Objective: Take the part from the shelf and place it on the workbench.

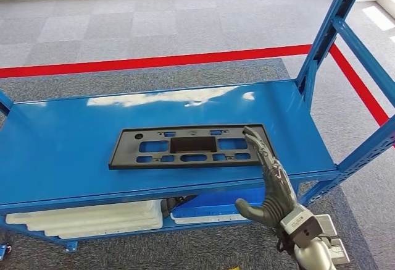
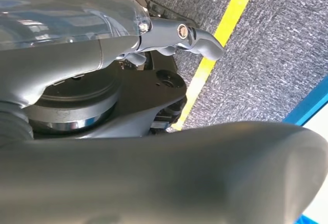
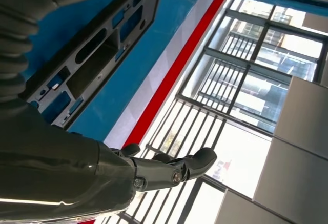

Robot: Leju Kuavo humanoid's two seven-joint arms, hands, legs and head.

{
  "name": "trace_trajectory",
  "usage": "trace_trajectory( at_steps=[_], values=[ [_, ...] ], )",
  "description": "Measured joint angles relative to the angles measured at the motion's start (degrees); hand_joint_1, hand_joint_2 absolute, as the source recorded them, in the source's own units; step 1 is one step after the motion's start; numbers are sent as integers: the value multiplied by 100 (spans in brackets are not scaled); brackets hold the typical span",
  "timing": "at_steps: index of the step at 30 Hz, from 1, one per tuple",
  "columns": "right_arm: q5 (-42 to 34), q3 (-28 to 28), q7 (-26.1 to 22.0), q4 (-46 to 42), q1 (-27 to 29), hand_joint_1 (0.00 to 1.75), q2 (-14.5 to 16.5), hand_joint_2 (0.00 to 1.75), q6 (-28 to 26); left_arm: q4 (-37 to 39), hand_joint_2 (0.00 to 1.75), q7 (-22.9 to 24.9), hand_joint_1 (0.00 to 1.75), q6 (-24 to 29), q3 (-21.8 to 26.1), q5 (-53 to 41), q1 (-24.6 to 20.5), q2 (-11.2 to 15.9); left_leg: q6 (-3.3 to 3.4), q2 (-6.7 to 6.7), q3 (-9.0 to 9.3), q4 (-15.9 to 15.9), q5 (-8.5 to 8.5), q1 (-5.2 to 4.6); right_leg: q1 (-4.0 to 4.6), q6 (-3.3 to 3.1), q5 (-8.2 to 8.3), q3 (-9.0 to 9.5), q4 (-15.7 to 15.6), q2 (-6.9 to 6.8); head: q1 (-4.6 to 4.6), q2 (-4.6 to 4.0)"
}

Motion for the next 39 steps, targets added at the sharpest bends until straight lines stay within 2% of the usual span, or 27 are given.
trace_trajectory(
  at_steps=[4, 9, 12, 15, 23, 30, 39],
  values=[
    [758, 33, 299, 3, -40, 0, 43, 175, -407, 0, 0, 0, 0, 13, 0, -1, 0, 0, 0, 0, 1, -1, 0, 5, 4, -1, 0, 1, 0, 1, 0, -1],
    [2913, 209, 993, 68, -278, 0, 188, 175, -1368, 0, 0, 2, 0, 52, 0, -20, -2, -3, -1, 1, 4, -2, 1, 10, 9, -1, -1, 3, 1, 2, 0, -1],
    [4128, 334, 1521, 269, -514, 0, 263, 175, -1530, 0, 0, 28, 0, 70, -9, -106, -10, -6, -1, 1, 6, -2, 1, 10, 9, -1, 0, 5, 1, 5, 0, -1],
    [4901, 462, 1877, 671, -788, 0, 311, 175, -1538, 0, 0, 51, 0, 71, -42, -215, -25, -8, -1, 1, 9, -2, 1, 9, 9, -1, 0, 9, 1, 6, -1, 0],
    [5579, 803, 2030, 1979, -1444, 0, 346, 175, -1553, 2, 0, 105, 0, 60, -232, -440, -38, -9, -1, 1, 13, -2, 1, 7, 7, 0, 0, 13, 1, 5, -1, -1],
    [5572, 1086, 1970, 3102, -1956, 0, 349, 175, -1537, 4, 0, 111, 0, 19, -373, -540, -53, -14, -1, -1, 14, -2, 1, 9, 8, -1, 0, 13, 1, 8, -2, 0],
    [5513, 1260, 1961, 3799, -2292, 0, 374, 175, -1521, 12, 0, 111, 0, 5, -438, -543, -55, -17, -1, -1, 14, -2, 1, 8, 7, -1, 0, 12, 2, 7, -2, 0]
  ],
)
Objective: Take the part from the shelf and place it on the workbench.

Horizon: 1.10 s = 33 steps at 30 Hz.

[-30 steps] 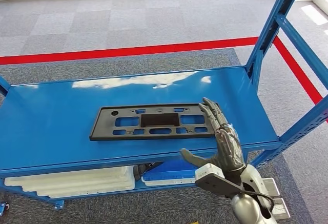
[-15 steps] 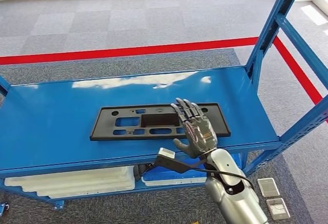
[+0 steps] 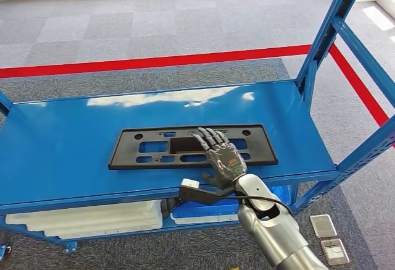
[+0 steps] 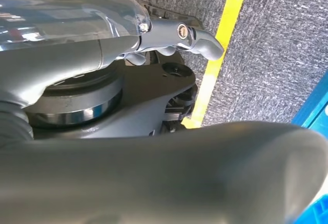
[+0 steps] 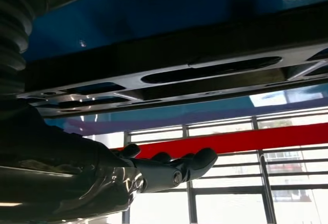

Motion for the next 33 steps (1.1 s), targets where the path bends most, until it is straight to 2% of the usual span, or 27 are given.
trace_trajectory(
  at_steps=[8, 13, 14, 17, 18, 25, 33],
  values=[
    [-52, -43, 109, 351, -192, 0, 0, 175, -16, 3, 0, -3, 0, -17, -12, -75, 1, 0, 0, 0, 7, 0, 0, 0, 0, 0, 0, 3, 0, 1, -1, 0],
    [-133, -264, 184, 716, -397, 0, -3, 175, -19, 3, 0, -7, 0, -36, -76, -114, -1, 0, 0, 0, 24, 0, 0, 0, -1, 0, 0, 18, 0, 1, 1, 0],
    [-139, -331, 193, 811, -451, 10, -5, 175, -26, 3, 0, -7, 0, -37, -88, -117, -3, 0, 0, 1, 28, 0, 0, -1, -1, 0, 0, 22, -1, 1, 1, 0],
    [-157, -529, 213, 1102, -612, 141, -15, 175, -32, 4, 0, -7, 0, -36, -112, -147, -10, 0, 0, 1, 41, 0, 0, -2, -2, 0, 0, 35, -1, 1, 0, 1],
    [-170, -588, 219, 1199, -660, 175, -22, 175, -9, 4, 0, -7, 0, -36, -119, -160, -13, 0, 0, 1, 44, 0, 0, -2, -3, 0, 0, 38, -2, 1, 0, 1],
    [-248, -856, 126, 1746, -960, 175, -127, 175, 120, 4, 0, -9, 0, -34, -144, -172, -21, 0, 1, 2, 72, 1, -1, -3, -4, 0, 0, 66, -3, 2, 0, 0],
    [-333, -937, -41, 1884, -1112, 175, -184, 175, 68, 5, 0, -51, 0, -9, -146, -172, -50, 0, 2, 1, 97, 1, -1, -3, -3, 0, 0, 93, -4, 2, 0, 0]
  ],
)
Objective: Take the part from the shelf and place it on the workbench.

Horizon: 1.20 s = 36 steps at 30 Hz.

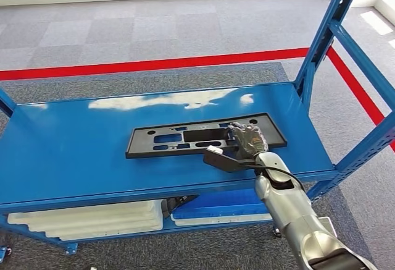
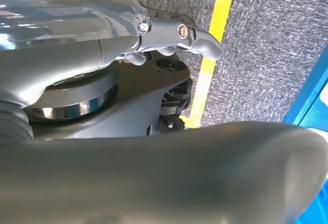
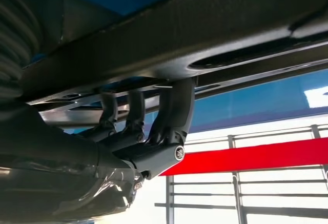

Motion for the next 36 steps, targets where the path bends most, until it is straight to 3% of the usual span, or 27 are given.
trace_trajectory(
  at_steps=[8, 12, 18, 23, 28, 36],
  values=[
    [-158, -190, -135, -687, 432, 175, -4, 175, -280, 0, 0, -293, 0, 48, -16, -25, 4, -1, 2, 0, -10, 1, -2, -1, 0, 0, 0, -8, 0, -3, 0, 0],
    [-804, -424, -448, -1723, 920, 175, 16, 175, -194, 0, 175, -649, 0, 86, -103, -84, 15, -2, 3, -1, -36, 1, -2, -1, 0, 0, 0, -33, 0, -5, 1, 1],
    [-1982, -736, -791, -3425, 1335, 175, 95, 175, 107, 0, 175, -1001, 0, 25, -190, -123, 52, -1, 3, -1, -64, 0, -2, 0, 1, 0, -1, -65, 1, -3, 1, 0],
    [-3404, -922, -1169, -4475, 1414, 175, 150, 175, 495, 0, 175, -1103, 0, -48, -238, -102, 69, 0, 3, 0, -74, -1, -2, 0, 0, 0, -1, -74, 1, -1, 1, 0],
    [-4870, -1040, -1483, -5105, 1508, 175, 298, 175, 948, 0, 175, -1053, 0, -34, -243, -40, 71, 0, 3, 0, -74, -1, -3, 0, 0, 1, -2, -74, 1, -2, 1, 0],
    [-6360, -1072, -1766, -5513, 1925, 175, 598, 175, 1491, 0, 175, -1072, 0, 14, -240, -26, 90, 0, 3, 0, -74, -1, -3, 0, 1, 1, -2, -74, 1, -2, 1, 1]
  ],
)
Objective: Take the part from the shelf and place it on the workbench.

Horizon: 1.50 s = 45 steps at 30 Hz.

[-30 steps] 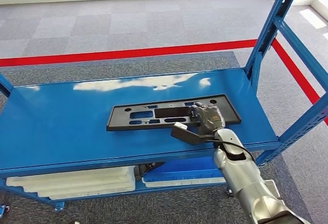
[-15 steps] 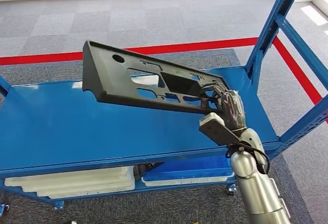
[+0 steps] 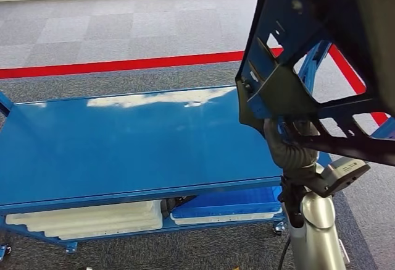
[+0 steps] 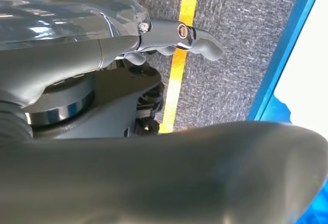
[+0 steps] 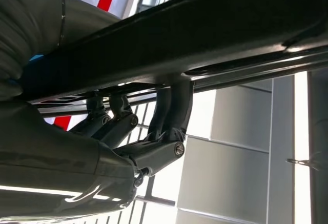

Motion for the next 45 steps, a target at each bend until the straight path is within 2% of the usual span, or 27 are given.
trace_trajectory(
  at_steps=[8, 15, 23, 29, 37, 42, 45],
  values=[
    [-523, -20, 30, -26, 276, 175, 245, 175, 221, 0, 175, 63, 0, 133, 0, -33, 21, 0, 0, 0, 0, 0, 0, 0, 0, 0, 0, 0, 0, 0, -1, -1],
    [-752, 59, 94, 58, 613, 175, 277, 175, 606, 0, 175, -209, 0, 180, 0, -46, 26, 0, 0, 0, -1, 0, 0, -1, 0, 1, -1, 1, 0, -1, -1, 0],
    [-935, 617, 125, 161, 951, 175, 79, 175, 995, 0, 175, -155, 0, 195, 14, 72, 44, 13, 0, 0, -3, -1, -1, 0, 0, 2, -2, 0, 0, -1, -1, -1],
    [-922, 1016, 151, 229, 1000, 175, -102, 175, 972, 0, 175, 94, 0, 179, 173, 320, 48, 31, 0, 0, -2, -1, -1, -1, 0, 3, -2, 1, 0, -1, -1, -1],
    [-979, 1191, 167, 280, 997, 175, -205, 175, 906, -1, 175, 296, 0, 189, 359, 439, 48, 60, 15, 0, -2, 7, -10, -26, -28, 10, 2, 0, -5, -2, -1, -1],
    [-1021, 1211, 166, 273, 993, 175, -211, 175, 828, 0, 175, 321, 0, 181, 426, 439, 47, 68, 76, -1, -3, 29, -26, -66, -67, 70, 11, 6, -9, -1, -1, -1],
    [-1037, 1204, 161, 245, 995, 175, -217, 175, 800, 0, 175, 326, 0, 181, 437, 439, 42, 72, 186, 12, 18, -50, 56, -62, -70, 141, 4, 19, -19, 4, 0, -1]
  ],
)
